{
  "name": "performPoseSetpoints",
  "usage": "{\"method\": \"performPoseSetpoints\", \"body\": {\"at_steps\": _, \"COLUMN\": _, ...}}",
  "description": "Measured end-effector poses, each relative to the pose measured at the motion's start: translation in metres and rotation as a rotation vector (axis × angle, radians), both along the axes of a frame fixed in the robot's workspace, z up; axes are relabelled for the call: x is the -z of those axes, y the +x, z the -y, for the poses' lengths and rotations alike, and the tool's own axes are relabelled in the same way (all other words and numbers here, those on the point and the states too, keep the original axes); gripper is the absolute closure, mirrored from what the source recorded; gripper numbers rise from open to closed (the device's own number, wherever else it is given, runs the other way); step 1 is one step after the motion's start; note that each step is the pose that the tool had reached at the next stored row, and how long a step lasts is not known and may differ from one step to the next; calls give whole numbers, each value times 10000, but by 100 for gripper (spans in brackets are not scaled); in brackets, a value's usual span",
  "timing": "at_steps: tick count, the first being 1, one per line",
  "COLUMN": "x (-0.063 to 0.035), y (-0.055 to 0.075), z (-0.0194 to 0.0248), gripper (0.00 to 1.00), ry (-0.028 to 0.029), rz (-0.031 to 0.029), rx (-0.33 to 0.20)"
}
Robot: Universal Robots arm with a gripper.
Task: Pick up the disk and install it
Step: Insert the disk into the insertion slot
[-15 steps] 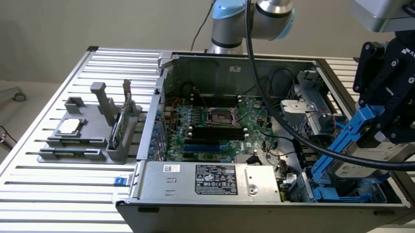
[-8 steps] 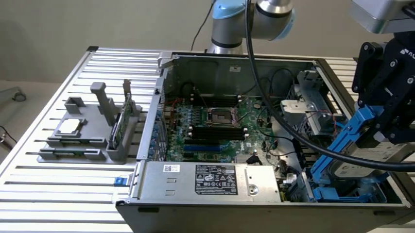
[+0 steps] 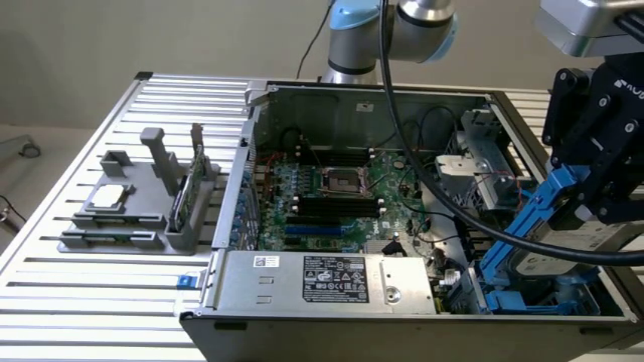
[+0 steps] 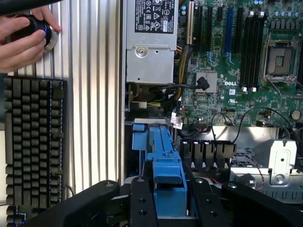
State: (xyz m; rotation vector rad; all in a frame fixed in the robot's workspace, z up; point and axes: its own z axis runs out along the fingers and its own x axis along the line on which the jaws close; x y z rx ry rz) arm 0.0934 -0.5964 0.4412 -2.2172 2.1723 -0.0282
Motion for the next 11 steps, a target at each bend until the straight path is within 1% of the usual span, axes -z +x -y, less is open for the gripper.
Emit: {"method": "performPoseSetpoints", "body": {"at_steps": 11, "x": 40, "y": 0, "z": -9, "gripper": 67, "ry": -2, "rz": -21, "rx": 0}}
